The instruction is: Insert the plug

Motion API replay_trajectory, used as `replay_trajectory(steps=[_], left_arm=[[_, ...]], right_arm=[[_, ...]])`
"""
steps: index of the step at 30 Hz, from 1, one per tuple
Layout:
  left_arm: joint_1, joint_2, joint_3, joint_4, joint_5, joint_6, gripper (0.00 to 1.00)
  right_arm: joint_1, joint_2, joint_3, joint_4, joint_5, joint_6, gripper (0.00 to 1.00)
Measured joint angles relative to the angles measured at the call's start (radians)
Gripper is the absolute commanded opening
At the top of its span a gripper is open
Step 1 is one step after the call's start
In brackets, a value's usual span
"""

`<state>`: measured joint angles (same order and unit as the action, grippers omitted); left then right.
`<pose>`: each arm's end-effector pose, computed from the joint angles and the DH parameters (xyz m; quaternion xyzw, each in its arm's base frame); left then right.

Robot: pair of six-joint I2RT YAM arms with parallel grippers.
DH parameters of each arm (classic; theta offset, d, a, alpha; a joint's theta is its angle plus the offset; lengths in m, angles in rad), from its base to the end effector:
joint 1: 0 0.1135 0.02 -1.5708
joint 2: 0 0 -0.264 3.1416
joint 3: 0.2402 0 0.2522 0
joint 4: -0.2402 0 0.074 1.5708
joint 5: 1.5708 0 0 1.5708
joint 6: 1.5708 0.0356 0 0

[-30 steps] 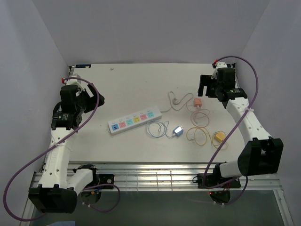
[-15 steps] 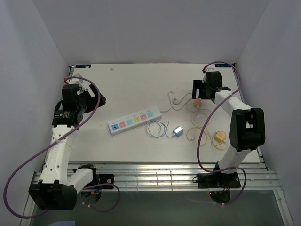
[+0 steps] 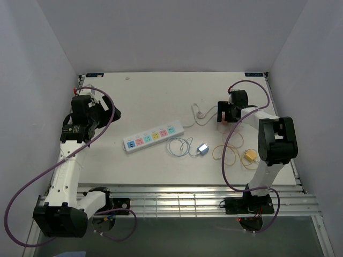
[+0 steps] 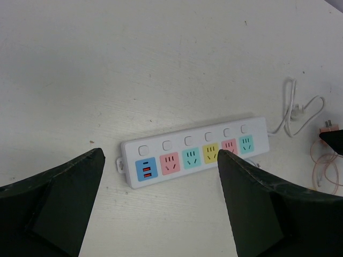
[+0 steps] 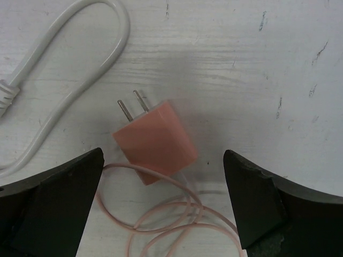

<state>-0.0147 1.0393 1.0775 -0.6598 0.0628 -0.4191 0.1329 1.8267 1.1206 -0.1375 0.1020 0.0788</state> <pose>0.2177 -0.0054 0.3466 -0.1645 0.8738 -0.1256 0.4400 0.3820 0.0474 0.1739 -0.0071 0.9336 -0.0099 0.3582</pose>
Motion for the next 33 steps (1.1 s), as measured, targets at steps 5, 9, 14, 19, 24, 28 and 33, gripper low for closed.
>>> replay_trajectory(steps=[5, 9, 14, 19, 24, 28, 33], left_arm=[[0.000, 0.001, 0.000, -0.002, 0.000, 0.000, 0.98], [0.000, 0.001, 0.000, -0.003, 0.000, 0.000, 0.98], [0.000, 0.001, 0.000, -0.003, 0.000, 0.000, 0.98], [0.000, 0.001, 0.000, -0.003, 0.000, 0.000, 0.98], [0.000, 0.001, 0.000, -0.003, 0.000, 0.000, 0.98], [0.000, 0.001, 0.000, -0.003, 0.001, 0.000, 0.98], [0.000, 0.000, -0.001, 0.000, 0.043, 0.001, 0.98]], right_arm=[[0.000, 0.006, -0.027, 0.013, -0.009, -0.014, 0.95], [0.000, 0.006, -0.039, 0.029, -0.012, -0.035, 0.90], [0.000, 0.006, -0.046, 0.043, -0.012, -0.048, 0.77], [0.000, 0.006, -0.050, 0.051, -0.012, -0.055, 0.58], [0.000, -0.012, -0.066, 0.048, -0.004, -0.052, 0.39], [0.000, -0.070, -0.096, 0.010, -0.005, -0.033, 0.23], [0.000, -0.190, -0.142, -0.067, -0.085, -0.035, 0.12]])
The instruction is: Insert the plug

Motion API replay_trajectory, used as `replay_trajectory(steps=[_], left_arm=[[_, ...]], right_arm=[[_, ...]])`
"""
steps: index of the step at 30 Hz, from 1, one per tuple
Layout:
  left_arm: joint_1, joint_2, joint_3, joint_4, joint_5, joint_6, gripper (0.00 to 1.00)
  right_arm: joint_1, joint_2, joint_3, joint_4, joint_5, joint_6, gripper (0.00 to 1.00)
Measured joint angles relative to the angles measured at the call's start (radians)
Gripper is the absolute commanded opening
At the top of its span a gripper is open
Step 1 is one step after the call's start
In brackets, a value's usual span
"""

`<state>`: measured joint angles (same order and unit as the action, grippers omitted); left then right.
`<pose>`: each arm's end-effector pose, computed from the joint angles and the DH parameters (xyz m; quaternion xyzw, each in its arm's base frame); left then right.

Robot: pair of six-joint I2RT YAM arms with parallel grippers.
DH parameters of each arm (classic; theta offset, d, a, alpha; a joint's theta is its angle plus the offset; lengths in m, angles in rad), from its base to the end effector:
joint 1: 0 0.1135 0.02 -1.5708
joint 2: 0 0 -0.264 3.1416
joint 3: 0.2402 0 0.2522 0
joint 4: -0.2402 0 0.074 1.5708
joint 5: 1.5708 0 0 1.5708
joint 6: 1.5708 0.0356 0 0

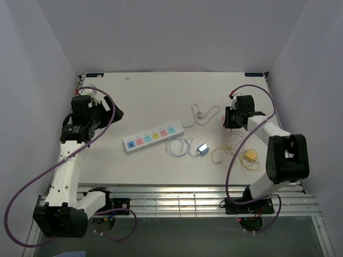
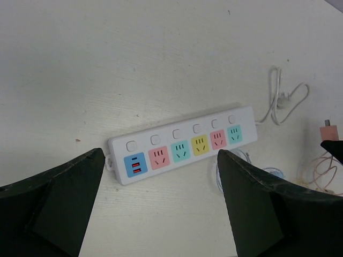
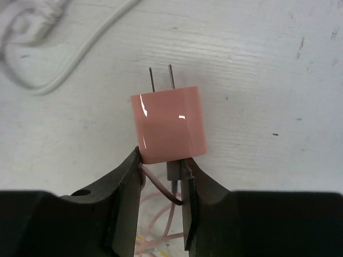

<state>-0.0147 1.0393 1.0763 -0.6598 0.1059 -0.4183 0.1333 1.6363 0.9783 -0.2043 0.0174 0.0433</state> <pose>0.2176 -0.0070 0.3463 -0.1544 0.8753 -0.1439 0.4351 0.3362 0.0445 0.1914 -0.0392 0.9371 0.0225 0.3462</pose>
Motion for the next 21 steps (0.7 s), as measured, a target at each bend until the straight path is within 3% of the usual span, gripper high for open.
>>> replay_trajectory(steps=[7, 15, 21], left_arm=[[0.000, -0.010, -0.003, 0.025, 0.208, -0.008, 0.98], [-0.008, -0.122, -0.074, 0.158, 0.536, -0.121, 0.98], [-0.154, -0.183, -0.154, 0.307, 0.641, -0.265, 0.98]], right_arm=[[0.075, -0.293, -0.027, -0.040, -0.190, -0.024, 0.08], [0.251, -0.470, -0.017, -0.103, -0.305, -0.040, 0.08], [0.421, -0.542, -0.020, -0.108, -0.383, -0.066, 0.08]])
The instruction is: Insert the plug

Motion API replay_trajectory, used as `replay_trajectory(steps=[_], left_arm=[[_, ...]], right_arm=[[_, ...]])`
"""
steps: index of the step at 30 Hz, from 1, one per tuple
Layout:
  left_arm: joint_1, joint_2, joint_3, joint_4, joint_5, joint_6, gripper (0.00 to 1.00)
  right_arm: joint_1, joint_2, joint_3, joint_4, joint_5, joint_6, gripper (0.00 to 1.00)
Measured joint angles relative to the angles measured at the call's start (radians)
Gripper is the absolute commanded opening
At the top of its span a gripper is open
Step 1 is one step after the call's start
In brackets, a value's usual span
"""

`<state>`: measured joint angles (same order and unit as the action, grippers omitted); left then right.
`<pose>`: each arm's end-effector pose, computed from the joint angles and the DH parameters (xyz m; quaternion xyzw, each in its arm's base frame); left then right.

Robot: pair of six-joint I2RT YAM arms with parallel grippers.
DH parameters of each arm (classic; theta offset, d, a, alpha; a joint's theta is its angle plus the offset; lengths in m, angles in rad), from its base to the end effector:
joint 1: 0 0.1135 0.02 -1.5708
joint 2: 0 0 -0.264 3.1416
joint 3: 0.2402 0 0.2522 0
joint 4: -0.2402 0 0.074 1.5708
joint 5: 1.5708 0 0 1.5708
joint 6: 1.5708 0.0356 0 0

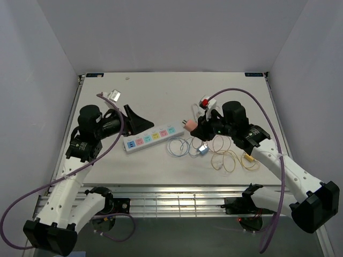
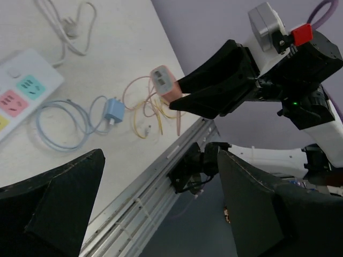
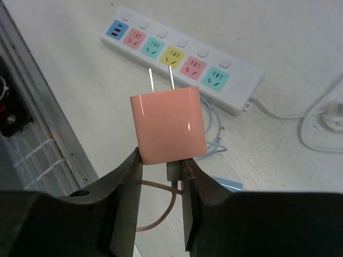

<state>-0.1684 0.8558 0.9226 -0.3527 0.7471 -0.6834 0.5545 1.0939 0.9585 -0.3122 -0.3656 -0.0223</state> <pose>0.1767 -0.0546 0.3608 0.0216 0.7765 -0.4965 0.3873 0.2027 0.1405 0.3280 -0.3295 0.7704 0.2862 0.4648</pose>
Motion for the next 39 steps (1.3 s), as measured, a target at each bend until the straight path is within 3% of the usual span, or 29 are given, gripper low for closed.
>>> replay_trajectory(steps=[4, 7, 12, 23, 25, 28, 33, 34, 36, 39], left_arm=[[-0.256, 0.071, -0.009, 0.070, -0.069, -0.054, 0.98], [-0.367, 0.171, -0.008, 0.095, -0.116, -0.080, 0.98], [-0.394, 0.261, -0.014, 0.127, -0.211, -0.140, 0.98], [-0.446, 0.265, -0.060, 0.256, -0.301, -0.245, 0.88], [-0.458, 0.272, -0.061, 0.265, -0.301, -0.256, 0.77], [-0.473, 0.283, -0.064, 0.278, -0.300, -0.272, 0.53], [-0.484, 0.281, -0.066, 0.287, -0.313, -0.298, 0.29], [-0.484, 0.280, -0.066, 0.287, -0.315, -0.301, 0.16], [-0.487, 0.277, -0.066, 0.286, -0.320, -0.303, 0.02], [-0.488, 0.275, -0.066, 0.287, -0.322, -0.306, 0.00]], right_arm=[[0.094, -0.005, -0.001, 0.004, -0.013, -0.014, 0.08], [0.144, -0.005, -0.002, 0.008, -0.010, -0.017, 0.08], [0.193, -0.005, -0.002, 0.024, 0.003, -0.019, 0.08], [0.247, -0.006, -0.007, 0.043, 0.046, -0.020, 0.08], [0.248, -0.007, -0.007, 0.053, 0.053, -0.020, 0.08], [0.251, -0.011, -0.007, 0.066, 0.056, -0.020, 0.08], [0.254, -0.012, -0.007, 0.076, 0.064, -0.039, 0.08], [0.254, -0.012, -0.007, 0.078, 0.064, -0.041, 0.08], [0.255, -0.014, -0.007, 0.079, 0.065, -0.045, 0.10], [0.256, -0.017, -0.007, 0.078, 0.069, -0.045, 0.43]])
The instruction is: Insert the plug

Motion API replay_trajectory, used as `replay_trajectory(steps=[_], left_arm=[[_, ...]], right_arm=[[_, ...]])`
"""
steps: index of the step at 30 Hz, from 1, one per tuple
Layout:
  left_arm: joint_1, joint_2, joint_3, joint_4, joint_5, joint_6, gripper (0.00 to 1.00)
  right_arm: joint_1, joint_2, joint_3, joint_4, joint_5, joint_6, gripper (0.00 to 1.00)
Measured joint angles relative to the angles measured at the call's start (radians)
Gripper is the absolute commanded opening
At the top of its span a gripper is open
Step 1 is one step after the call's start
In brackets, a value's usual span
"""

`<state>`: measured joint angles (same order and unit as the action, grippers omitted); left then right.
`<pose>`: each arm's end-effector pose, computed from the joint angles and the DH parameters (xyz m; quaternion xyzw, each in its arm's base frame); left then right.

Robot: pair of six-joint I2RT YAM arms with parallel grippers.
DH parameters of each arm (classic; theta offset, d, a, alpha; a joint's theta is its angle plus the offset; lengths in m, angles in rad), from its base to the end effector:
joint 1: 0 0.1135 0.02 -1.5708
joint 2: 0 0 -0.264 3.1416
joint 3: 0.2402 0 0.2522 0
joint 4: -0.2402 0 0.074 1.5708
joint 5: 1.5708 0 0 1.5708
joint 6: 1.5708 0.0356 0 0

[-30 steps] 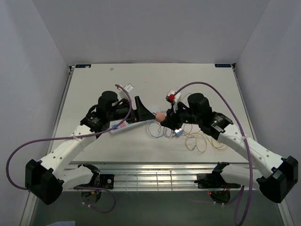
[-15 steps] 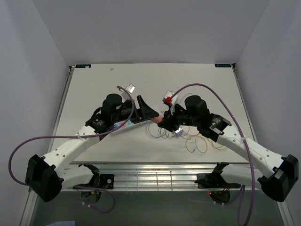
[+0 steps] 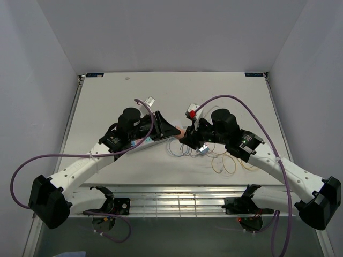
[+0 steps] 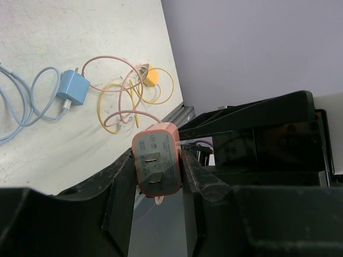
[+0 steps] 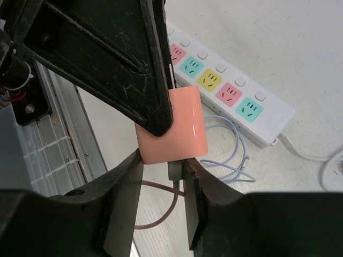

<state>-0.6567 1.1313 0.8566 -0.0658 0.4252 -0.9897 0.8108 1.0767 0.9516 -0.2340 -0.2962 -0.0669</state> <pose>0.1970 -0.1704 0.3082 -0.0122 0.8074 -0.5308 0.2571 0.1623 0.1858 0.3369 -0.4215 0.7003 0.3177 0.4806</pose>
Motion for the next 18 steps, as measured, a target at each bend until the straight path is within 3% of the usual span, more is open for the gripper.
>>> replay_trajectory(steps=[1, 4, 12, 18], left_arm=[[0.000, -0.002, -0.002, 0.002, 0.000, -0.004, 0.00], [-0.004, -0.024, -0.045, 0.048, -0.011, -0.010, 0.00], [-0.007, -0.109, -0.150, 0.145, -0.110, -0.065, 0.00], [-0.008, -0.130, -0.158, 0.251, -0.228, -0.090, 0.00]], right_arm=[[0.001, -0.001, 0.000, 0.000, 0.004, 0.007, 0.64], [0.001, -0.008, 0.000, -0.001, 0.022, 0.052, 0.90], [0.001, -0.198, -0.096, 0.044, 0.103, 0.374, 0.90], [0.004, -0.322, -0.264, 0.218, 0.047, 0.678, 0.90]])
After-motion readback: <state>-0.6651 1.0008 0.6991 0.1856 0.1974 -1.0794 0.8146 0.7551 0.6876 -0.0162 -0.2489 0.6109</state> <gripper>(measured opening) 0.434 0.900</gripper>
